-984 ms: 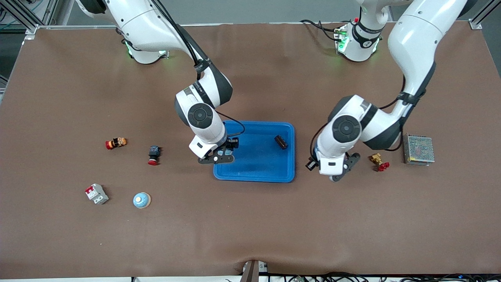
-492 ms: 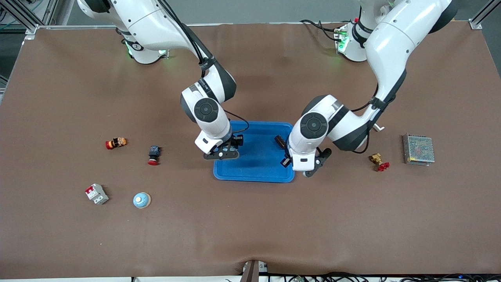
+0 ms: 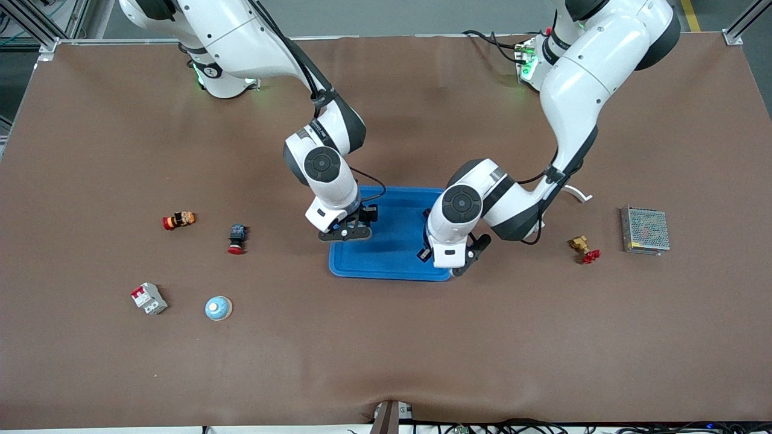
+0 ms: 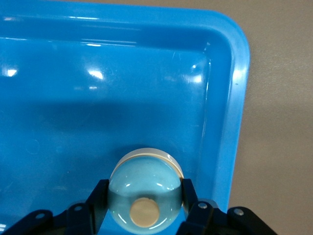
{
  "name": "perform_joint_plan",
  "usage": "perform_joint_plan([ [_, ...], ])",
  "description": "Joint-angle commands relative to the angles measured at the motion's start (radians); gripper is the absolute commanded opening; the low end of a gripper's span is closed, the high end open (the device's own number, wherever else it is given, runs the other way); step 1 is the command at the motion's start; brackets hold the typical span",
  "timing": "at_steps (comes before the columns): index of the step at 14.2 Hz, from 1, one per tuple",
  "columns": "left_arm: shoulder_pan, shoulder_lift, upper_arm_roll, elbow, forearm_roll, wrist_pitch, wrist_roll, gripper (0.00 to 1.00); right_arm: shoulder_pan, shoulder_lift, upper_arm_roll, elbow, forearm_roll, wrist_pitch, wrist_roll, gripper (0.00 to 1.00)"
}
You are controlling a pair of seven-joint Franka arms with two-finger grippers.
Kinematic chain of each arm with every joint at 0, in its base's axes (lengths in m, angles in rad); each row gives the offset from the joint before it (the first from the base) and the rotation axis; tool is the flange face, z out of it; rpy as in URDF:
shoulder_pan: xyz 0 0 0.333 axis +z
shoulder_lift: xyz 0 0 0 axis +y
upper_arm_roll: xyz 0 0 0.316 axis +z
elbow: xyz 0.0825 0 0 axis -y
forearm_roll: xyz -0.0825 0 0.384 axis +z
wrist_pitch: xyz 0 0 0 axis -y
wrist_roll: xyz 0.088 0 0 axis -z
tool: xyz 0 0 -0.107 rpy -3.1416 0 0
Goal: Place electrolytic capacitor and blue bell in tray
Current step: 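Lower the capacitor and the button into the tray, opening both grippers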
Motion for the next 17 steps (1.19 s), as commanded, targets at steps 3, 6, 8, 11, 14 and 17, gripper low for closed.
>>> perform_joint_plan([
  [3,-0.020,0.036,0.016,0.033,0.003,0.048,-0.002,0.00,0.033,-0.002,-0.011,-0.009,0.001,0.016,0.035,0.50],
  [6,-0.019,0.048,0.016,0.033,0.003,0.048,0.001,0.17,0.039,0.009,-0.012,-0.009,0.000,0.035,0.035,0.50],
  [8,-0.019,0.051,0.020,0.033,0.003,0.048,0.001,0.30,0.046,0.018,-0.012,-0.009,0.000,0.047,0.047,0.50],
  [11,-0.008,0.047,0.020,0.037,0.000,0.048,0.001,0.81,0.052,0.024,-0.014,-0.009,-0.002,0.056,0.052,0.51],
  [14,-0.002,0.014,0.017,0.040,0.002,0.041,0.001,1.00,0.052,0.024,-0.014,-0.009,-0.002,0.056,0.052,0.58],
  [17,0.015,-0.033,0.016,0.043,0.003,0.001,0.006,1.00,0.052,0.024,-0.014,-0.009,-0.002,0.053,0.052,1.00],
])
